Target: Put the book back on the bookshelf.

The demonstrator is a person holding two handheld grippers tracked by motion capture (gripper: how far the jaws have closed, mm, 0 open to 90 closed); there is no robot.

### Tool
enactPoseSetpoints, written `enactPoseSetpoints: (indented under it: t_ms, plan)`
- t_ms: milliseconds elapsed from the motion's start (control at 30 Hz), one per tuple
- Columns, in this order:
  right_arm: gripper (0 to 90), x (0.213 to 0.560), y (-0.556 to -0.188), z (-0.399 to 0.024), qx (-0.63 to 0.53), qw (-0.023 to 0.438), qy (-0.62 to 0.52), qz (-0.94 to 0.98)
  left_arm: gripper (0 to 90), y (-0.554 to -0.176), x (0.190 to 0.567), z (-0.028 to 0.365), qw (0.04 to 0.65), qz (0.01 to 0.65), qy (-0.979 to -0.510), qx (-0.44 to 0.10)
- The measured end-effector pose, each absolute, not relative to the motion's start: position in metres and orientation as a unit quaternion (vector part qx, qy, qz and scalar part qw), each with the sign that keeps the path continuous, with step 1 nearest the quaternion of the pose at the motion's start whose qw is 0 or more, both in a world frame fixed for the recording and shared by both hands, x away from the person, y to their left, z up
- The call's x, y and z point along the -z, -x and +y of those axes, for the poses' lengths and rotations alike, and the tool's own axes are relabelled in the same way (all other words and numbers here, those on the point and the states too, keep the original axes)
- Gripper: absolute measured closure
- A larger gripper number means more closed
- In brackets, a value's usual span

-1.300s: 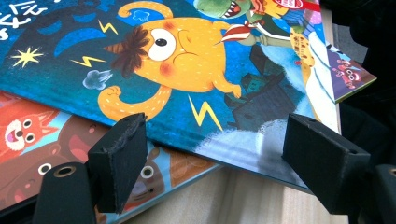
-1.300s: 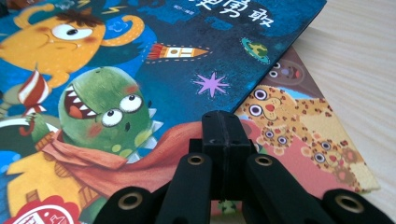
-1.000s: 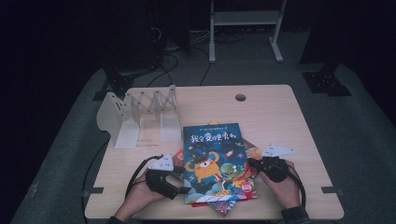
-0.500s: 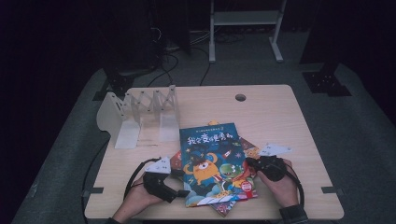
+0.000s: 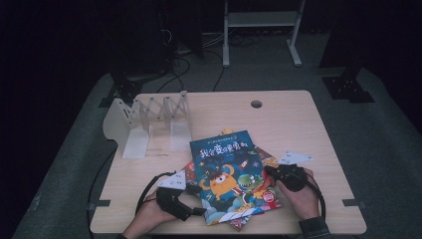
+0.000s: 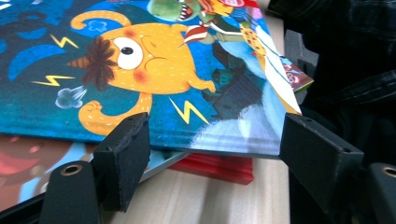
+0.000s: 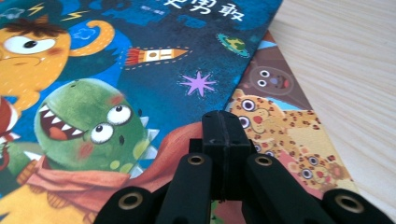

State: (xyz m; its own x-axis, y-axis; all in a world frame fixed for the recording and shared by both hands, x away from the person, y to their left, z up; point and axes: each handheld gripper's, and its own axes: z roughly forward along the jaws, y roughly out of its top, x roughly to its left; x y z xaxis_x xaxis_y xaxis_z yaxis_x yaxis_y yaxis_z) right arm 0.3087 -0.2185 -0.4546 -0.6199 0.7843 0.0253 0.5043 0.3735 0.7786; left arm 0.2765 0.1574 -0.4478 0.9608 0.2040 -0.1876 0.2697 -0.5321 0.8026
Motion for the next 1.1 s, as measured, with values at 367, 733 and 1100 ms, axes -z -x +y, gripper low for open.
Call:
enactPoseSetpoints:
  t_ms: [367,733,1100]
  plan:
    - [89.7,0.454,-0.313,-0.223,-0.393,0.175,-0.401,0.809,20.2,-0.285,0.44,0.166,0.478,0.15,-0.865,0.01]
    - [89.6,0.455,-0.323,-0.221,-0.395,0.172,-0.402,0.808,7.4,-0.328,0.439,0.199,0.462,0.223,-0.856,-0.063]
    - [89.7,0.455,-0.333,-0.214,-0.396,0.17,-0.389,0.814,3.6,-0.356,0.447,0.209,0.453,0.25,-0.851,-0.092]
